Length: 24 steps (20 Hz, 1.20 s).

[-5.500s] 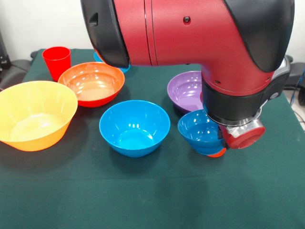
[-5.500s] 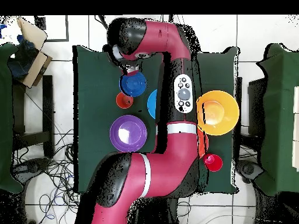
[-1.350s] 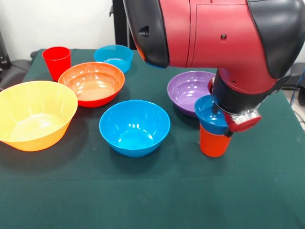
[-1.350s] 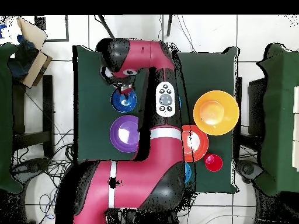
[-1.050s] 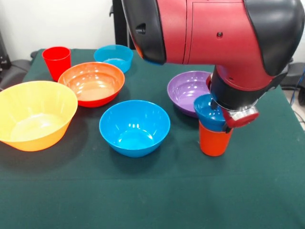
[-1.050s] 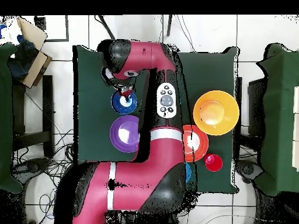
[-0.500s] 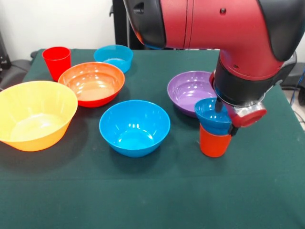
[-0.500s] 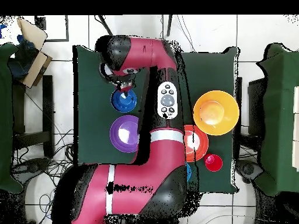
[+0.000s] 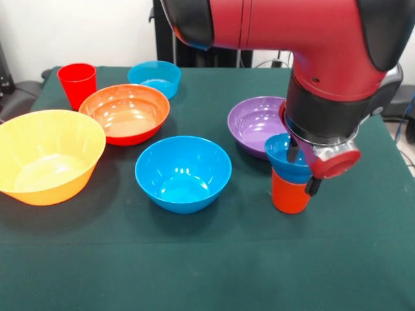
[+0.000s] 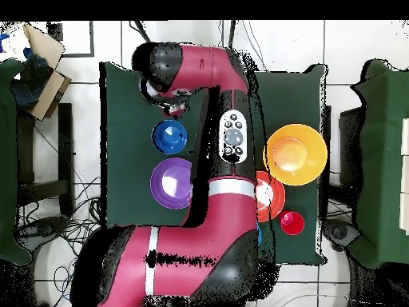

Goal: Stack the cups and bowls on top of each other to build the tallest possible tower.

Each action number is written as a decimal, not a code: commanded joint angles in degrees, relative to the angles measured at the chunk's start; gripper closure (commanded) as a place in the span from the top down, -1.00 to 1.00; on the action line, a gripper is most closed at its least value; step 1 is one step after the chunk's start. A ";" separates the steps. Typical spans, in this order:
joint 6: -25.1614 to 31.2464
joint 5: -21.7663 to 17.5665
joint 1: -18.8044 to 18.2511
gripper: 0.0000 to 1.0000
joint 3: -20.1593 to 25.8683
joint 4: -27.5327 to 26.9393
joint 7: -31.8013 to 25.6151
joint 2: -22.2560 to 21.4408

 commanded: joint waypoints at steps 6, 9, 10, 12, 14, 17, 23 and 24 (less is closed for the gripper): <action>-10.00 -0.34 -5.21 1.00 -0.04 22.83 -9.58 -14.66; -13.88 -0.93 -7.50 1.00 0.52 26.90 -11.79 -16.97; -16.07 -1.61 -8.45 1.00 1.00 27.94 -12.82 -16.78; -18.98 -3.36 -10.06 1.00 1.52 29.43 -14.52 -16.01; -22.53 -4.91 -12.21 1.00 2.24 31.87 -16.66 -15.14; -28.91 -6.86 -14.81 1.00 2.79 35.57 -17.09 -13.44; -31.98 -9.19 -17.63 1.00 4.18 36.80 -17.13 -10.89; -32.75 -9.88 -18.33 1.00 4.83 36.64 -18.04 -10.24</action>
